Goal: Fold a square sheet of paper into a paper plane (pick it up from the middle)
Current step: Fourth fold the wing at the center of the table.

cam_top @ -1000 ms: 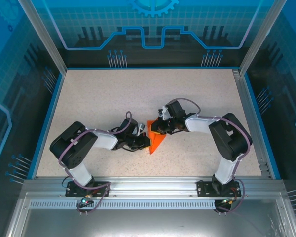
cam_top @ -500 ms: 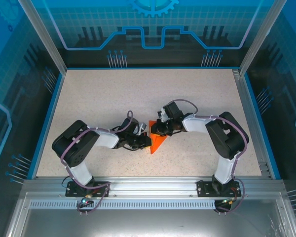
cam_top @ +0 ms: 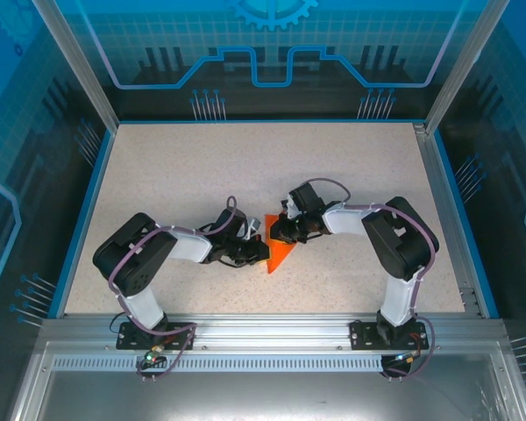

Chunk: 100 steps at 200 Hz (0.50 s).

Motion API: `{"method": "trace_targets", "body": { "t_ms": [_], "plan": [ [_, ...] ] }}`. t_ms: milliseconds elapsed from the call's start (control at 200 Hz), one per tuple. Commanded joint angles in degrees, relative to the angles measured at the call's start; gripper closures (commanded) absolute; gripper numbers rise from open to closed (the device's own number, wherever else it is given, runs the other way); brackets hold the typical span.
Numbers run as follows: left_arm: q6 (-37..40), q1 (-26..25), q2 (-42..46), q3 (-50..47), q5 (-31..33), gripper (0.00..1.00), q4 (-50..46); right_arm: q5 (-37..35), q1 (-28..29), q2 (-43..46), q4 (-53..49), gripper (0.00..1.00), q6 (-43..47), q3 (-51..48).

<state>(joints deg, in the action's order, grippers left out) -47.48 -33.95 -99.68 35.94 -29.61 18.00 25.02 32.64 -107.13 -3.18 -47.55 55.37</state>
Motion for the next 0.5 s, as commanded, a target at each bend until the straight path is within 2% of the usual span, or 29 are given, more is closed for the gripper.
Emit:
{"method": "trace_targets", "body": {
  "t_ms": [0,320,495],
  "plan": [
    [1.87,-0.02,-2.18,0.00,0.33,0.97,-5.70,-1.23,-0.35,-2.21,-2.54,0.88,0.79,1.15],
    [1.79,-0.05,0.76,-0.85,-0.28,0.87,-5.67,-1.92,-0.64,-2.34,-1.54,0.89,-0.15,-1.22],
    [1.51,-0.04,3.42,-1.39,-1.14,0.88,-5.78,-1.51,-0.76,-2.38,-0.87,0.88,-0.35,-1.80]
  ]
}}
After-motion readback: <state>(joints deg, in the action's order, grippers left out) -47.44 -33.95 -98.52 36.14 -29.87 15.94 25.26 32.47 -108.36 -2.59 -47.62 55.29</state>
